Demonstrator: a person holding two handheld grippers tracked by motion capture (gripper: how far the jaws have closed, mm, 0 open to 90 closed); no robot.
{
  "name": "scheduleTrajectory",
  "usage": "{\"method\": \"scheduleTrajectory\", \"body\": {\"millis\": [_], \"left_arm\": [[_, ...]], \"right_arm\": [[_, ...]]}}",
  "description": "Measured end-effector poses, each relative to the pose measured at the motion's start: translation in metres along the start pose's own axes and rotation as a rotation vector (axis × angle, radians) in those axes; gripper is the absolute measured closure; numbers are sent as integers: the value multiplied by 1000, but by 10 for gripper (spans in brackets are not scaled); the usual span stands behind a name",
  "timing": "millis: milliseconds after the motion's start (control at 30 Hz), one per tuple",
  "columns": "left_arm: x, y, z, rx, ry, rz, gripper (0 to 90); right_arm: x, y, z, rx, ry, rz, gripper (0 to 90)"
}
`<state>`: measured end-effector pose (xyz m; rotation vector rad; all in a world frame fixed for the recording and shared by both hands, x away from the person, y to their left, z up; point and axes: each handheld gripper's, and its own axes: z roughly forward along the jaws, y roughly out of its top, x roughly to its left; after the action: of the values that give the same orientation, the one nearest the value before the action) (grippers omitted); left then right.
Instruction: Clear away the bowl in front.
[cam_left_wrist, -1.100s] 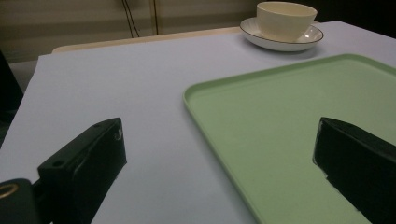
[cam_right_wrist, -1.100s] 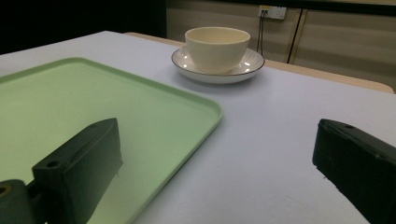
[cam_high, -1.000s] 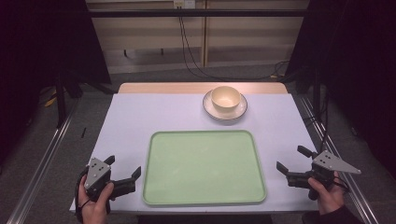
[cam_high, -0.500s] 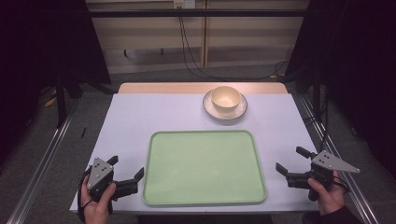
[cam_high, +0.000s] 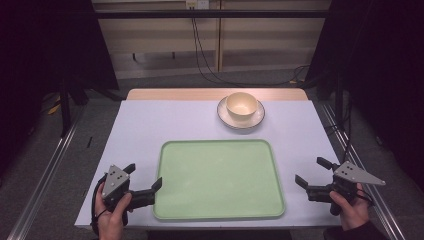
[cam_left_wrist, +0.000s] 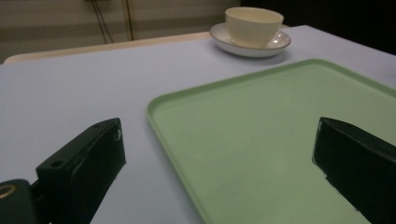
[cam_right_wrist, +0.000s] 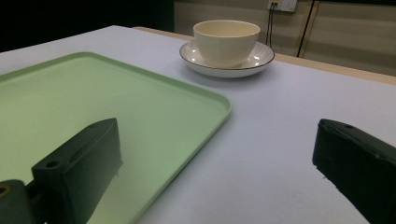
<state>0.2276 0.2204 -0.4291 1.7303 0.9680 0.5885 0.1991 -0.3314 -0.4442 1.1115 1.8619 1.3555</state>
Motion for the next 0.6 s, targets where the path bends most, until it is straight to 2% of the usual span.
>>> {"method": "scheduleTrajectory", "body": {"millis": [67, 167, 233, 400, 467, 500, 533, 567, 600], "left_arm": [[-1, 2, 4, -9, 0, 0, 15], [0, 6, 11, -14, -24, -22, 9], [0, 10, 16, -8, -31, -7, 12], [-3, 13, 24, -2, -37, 0, 16], [-5, 16, 29, 9, -60, 19, 17], [-6, 17, 31, 10, -56, 22, 15], [-8, 18, 33, -1, -72, 6, 18], [-9, 22, 37, 16, -92, 22, 16], [-9, 22, 37, 16, -92, 22, 21]], "right_arm": [[0, 0, 0, -1, 1, 1, 9], [0, 0, 0, -1, 1, 0, 9], [0, 0, 0, 0, -1, 1, 10], [0, 0, 0, 0, 0, -2, 9], [0, 0, 0, -4, 5, 0, 8], [0, 0, 0, -4, 5, -4, 8], [0, 0, 0, -4, 5, -4, 8], [0, 0, -1, -8, 6, -1, 8], [0, 0, -1, -8, 6, -1, 8]]}}
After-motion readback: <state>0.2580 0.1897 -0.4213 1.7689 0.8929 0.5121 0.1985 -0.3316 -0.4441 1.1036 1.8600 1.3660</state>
